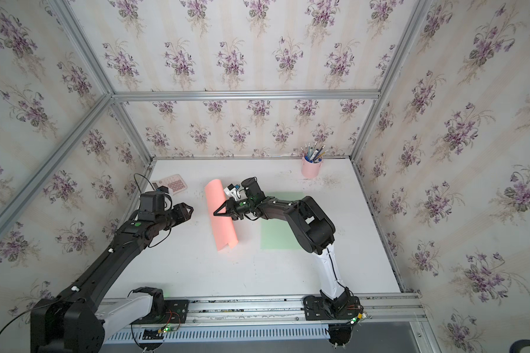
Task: Fold the rectangular paper in half along the long edge
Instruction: Pick up the paper from the center of the board, then fold the paper.
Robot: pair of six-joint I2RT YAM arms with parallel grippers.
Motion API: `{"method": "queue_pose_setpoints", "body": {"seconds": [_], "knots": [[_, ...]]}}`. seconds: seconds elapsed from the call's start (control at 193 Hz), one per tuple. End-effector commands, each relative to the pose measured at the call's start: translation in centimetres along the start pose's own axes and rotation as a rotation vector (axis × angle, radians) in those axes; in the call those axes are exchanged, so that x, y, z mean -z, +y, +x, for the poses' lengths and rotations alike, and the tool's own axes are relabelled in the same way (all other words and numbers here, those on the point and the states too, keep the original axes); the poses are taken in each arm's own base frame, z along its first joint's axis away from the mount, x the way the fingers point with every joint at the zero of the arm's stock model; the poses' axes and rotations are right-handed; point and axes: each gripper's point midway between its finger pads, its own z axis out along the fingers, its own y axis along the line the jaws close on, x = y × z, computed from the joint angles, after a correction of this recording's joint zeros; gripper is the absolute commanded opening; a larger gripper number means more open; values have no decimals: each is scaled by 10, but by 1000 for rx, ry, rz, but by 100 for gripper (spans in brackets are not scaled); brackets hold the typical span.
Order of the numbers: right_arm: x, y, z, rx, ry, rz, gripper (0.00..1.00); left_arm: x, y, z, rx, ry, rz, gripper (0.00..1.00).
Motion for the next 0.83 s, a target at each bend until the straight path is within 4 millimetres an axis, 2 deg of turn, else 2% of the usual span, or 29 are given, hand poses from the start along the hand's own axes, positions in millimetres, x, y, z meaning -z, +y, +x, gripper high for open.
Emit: {"method": "queue_pose_setpoints", "body": {"seconds": [0.0, 0.181, 0.357, 0.61, 0.708, 0.827], "knots": [[18, 61, -10, 79, -18, -159, 32, 14, -29, -11, 35, -17, 177, 55], [54, 130, -20, 148, -63, -287, 32, 32, -67, -31, 44, -30, 369, 55], [87, 188, -22, 226, -99, -381, 31, 26, -91, -44, 86, -16, 516, 55], [120, 239, -20, 289, -129, -455, 31, 18, -114, -60, 138, -11, 681, 55], [127, 258, -19, 307, -132, -496, 31, 18, -129, -65, 153, 2, 769, 55], [129, 266, -23, 313, -148, -504, 31, 27, -156, -64, 132, 23, 850, 55]]}}
